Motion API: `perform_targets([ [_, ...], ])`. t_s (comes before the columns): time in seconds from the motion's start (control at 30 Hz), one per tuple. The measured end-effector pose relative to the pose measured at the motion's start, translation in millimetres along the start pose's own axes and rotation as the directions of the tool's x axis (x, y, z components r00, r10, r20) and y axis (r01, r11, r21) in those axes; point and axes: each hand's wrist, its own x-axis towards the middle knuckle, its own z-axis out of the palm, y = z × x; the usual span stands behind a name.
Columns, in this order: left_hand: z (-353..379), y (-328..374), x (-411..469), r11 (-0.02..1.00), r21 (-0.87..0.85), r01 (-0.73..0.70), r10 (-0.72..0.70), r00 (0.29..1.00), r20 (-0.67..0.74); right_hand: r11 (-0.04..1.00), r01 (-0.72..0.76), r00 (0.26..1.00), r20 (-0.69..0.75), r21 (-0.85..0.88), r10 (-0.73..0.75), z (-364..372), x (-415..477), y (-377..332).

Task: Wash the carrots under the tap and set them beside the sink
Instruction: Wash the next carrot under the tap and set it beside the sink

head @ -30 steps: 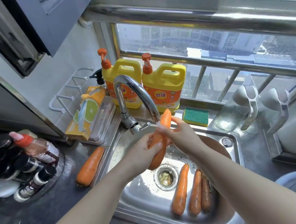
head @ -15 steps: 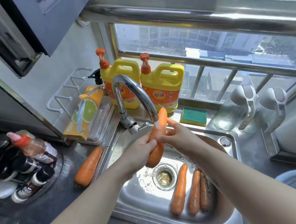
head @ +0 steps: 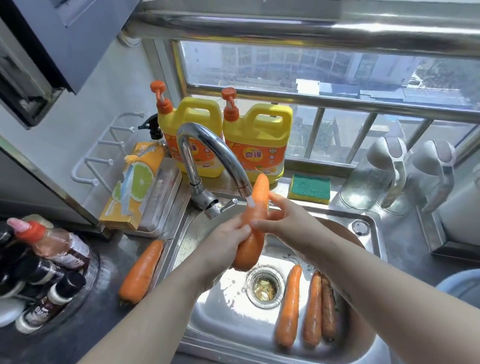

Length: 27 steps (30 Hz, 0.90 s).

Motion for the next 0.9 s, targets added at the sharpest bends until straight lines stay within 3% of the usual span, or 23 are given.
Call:
perform_targets([
  [0.17, 10.0, 1.1, 1.4, 0.998, 0.056, -0.007, 0.006, 1.0, 0.012, 1.0, 0.003, 0.994, -0.108, -0.023, -0.005, -2.7, -2.0, -0.1],
  [0.3, 4.0, -2.5, 1.0, 0.998, 0.063, 0.008, -0.008, 1.0, -0.005, 0.998, -0.041, 0.994, 0.102, 0.054, 0.036, -6.7, 0.5, 3.7],
  [0.37, 1.5, -4.4, 0.2, 0.998, 0.055, 0.043, -0.042, 0.999, -0.018, 0.999, -0.034, 0.99, 0.141, 0.038, 0.028, -8.8, 1.1, 6.6],
  [0.43, 2.7, -5.9, 0.4, 0.995, 0.092, 0.041, -0.039, 0.999, -0.026, 1.0, 0.01, 0.996, 0.087, -0.018, -0.009, -7.2, -1.8, 8.7],
  [0.53, 9.1, -7.5, -1.0, 0.993, 0.114, 0.027, -0.026, 1.0, -0.011, 0.999, 0.033, 0.989, -0.144, -0.037, -0.038, 1.6, -4.1, 10.5],
  [0.6, 11.8, -8.7, -2.5, 0.996, 0.087, 0.025, -0.025, 1.0, 0.003, 0.999, 0.042, 0.974, -0.222, -0.029, -0.047, 5.6, -5.7, 8.7],
  [0.8, 9.8, -14.8, -13.7, 0.997, 0.038, 0.07, -0.072, 0.996, 0.05, 0.994, -0.1, 0.994, 0.043, 0.05, 0.098, 3.4, -15.9, 12.8],
  [0.9, 11.1, -14.5, -11.9, 0.986, 0.165, 0.026, -0.03, 0.999, 0.02, 0.994, -0.067, 0.997, 0.031, 0.082, 0.065, 9.3, -13.4, 17.0],
])
